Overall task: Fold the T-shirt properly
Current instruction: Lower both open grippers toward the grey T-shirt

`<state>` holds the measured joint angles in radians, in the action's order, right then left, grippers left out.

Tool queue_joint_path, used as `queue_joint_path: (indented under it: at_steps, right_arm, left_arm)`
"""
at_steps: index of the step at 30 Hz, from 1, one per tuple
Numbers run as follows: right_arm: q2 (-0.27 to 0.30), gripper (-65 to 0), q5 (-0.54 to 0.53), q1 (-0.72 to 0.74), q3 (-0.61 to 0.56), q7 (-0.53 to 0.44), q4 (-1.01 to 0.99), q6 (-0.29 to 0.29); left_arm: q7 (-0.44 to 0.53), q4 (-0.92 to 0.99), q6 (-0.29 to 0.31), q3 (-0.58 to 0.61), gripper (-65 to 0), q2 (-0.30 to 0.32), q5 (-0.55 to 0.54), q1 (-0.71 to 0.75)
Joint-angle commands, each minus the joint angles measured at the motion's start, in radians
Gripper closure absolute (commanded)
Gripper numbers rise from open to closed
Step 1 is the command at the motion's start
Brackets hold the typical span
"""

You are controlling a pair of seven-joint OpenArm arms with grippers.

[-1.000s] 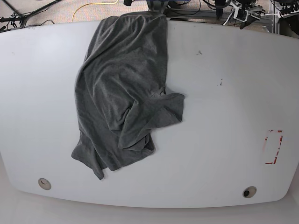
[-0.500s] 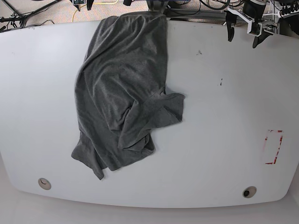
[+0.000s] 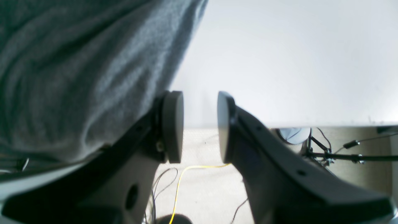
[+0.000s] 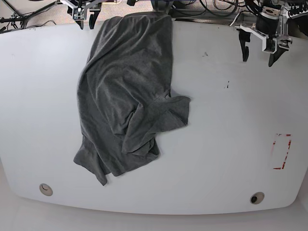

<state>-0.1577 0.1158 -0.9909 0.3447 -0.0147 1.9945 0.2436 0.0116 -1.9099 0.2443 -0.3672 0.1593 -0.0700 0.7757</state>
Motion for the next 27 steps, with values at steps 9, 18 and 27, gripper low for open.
queue_joint_path:
  at_steps: [9, 18, 27]
  right_arm:
    - [0.001, -16.3, -0.099, 0.081, -0.037, 0.031, 0.02, 0.004]
    - [0.001, -15.8, -0.087, 0.144, -0.032, 0.167, 0.025, 0.004]
    - [0.001, -20.7, -0.074, 0.158, -0.026, 0.243, 0.03, 0.004]
  left_arm:
    - [0.038, 0.007, 0.001, 0.009, -47.9, 0.019, -0.01, -0.063]
    - [0.041, -0.005, -0.003, 0.006, -48.0, 0.042, -0.006, -0.077]
    - [0.04, -0.004, 0.001, 0.019, -48.3, 0.057, -0.008, -0.083]
